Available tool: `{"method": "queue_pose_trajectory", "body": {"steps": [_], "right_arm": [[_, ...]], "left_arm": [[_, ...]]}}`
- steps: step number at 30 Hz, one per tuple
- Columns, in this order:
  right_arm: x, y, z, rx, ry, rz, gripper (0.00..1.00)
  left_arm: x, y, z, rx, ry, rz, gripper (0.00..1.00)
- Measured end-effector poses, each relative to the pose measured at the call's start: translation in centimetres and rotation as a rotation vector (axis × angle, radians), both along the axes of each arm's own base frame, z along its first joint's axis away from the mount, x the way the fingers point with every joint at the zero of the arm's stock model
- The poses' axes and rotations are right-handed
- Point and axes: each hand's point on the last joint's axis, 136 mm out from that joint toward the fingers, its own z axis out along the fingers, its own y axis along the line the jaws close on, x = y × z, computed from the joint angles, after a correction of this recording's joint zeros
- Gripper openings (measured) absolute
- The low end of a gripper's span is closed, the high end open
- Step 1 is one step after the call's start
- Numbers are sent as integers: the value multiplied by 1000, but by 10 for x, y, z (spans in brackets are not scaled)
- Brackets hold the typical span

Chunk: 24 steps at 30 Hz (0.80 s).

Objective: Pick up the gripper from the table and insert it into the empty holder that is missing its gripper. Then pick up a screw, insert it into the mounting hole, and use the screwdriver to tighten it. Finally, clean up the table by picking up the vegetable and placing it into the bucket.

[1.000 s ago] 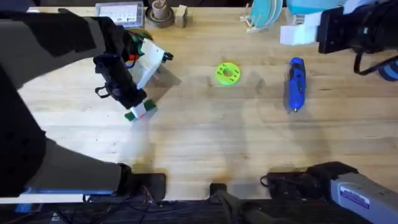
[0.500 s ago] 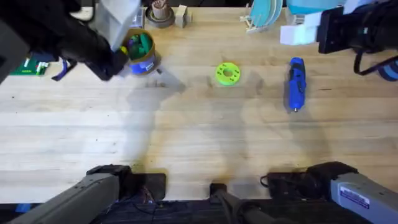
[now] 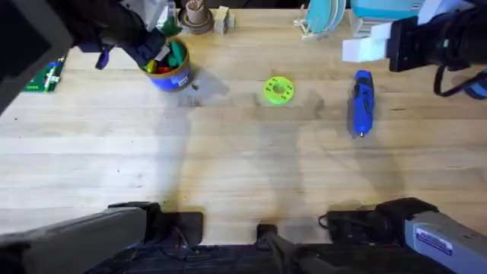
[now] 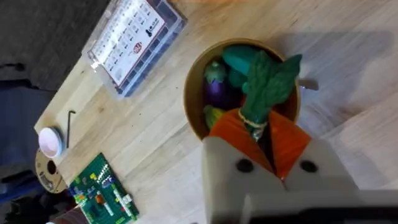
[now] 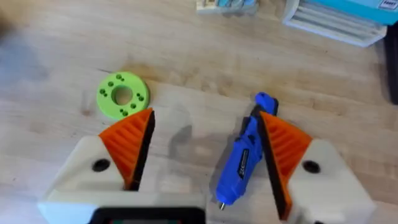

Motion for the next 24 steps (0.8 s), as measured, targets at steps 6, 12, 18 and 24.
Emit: {"method": "queue_pose_trajectory", "body": {"steps": [6,12,18,24], "right_arm": [[-3,-1,-3,-3,18,0,994],[-3,-1,-3,-3,18,0,994],[-3,-1,-3,-3,18,0,994],[-3,0,-3,-3,18,0,994]], "left_arm": [[14,1,-29,3,53,0,13],[17,1,-30,16,47,-15,244],[18,1,-30,23,45,-24,984],[24,1,-25,30,13,-32,993]]}}
